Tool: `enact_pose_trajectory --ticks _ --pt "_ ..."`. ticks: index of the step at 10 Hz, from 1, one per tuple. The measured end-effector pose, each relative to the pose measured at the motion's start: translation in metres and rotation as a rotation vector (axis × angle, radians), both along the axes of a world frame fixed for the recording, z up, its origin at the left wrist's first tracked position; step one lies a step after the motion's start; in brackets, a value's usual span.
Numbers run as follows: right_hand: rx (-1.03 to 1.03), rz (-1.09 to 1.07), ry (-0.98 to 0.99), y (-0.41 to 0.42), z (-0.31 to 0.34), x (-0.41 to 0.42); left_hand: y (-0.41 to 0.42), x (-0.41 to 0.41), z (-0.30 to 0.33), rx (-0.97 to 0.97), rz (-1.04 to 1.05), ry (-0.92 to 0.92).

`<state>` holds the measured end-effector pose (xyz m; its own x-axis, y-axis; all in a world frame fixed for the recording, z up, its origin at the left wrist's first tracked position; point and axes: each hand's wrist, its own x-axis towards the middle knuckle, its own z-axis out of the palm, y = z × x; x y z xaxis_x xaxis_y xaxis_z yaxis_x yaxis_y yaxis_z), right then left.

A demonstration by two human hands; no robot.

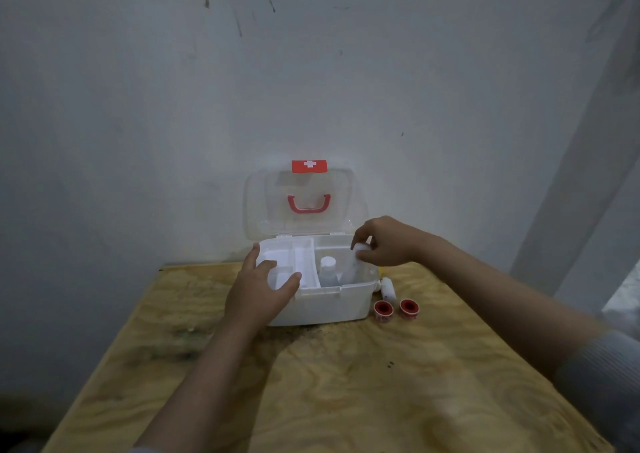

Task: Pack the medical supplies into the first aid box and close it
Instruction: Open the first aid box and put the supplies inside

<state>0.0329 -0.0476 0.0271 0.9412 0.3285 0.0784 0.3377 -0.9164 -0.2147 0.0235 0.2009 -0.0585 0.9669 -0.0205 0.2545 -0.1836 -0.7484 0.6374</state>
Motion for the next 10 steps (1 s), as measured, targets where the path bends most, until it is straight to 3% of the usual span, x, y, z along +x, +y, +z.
enact_pose_trajectory --ticks 4,7,10 --pt "0.055 -0.051 -0.023 0.002 -0.012 0.014 -0.001 0.0 0.0 -0.002 0.006 0.003" --pt "-0.025 -0.048 -0.079 0.01 -0.017 0.023 -0.001 0.0 0.0 0.005 0.006 0.005" --pt "-0.151 -0.04 0.005 0.016 -0.007 0.026 -0.002 0.0 0.0 0.009 0.016 -0.001"
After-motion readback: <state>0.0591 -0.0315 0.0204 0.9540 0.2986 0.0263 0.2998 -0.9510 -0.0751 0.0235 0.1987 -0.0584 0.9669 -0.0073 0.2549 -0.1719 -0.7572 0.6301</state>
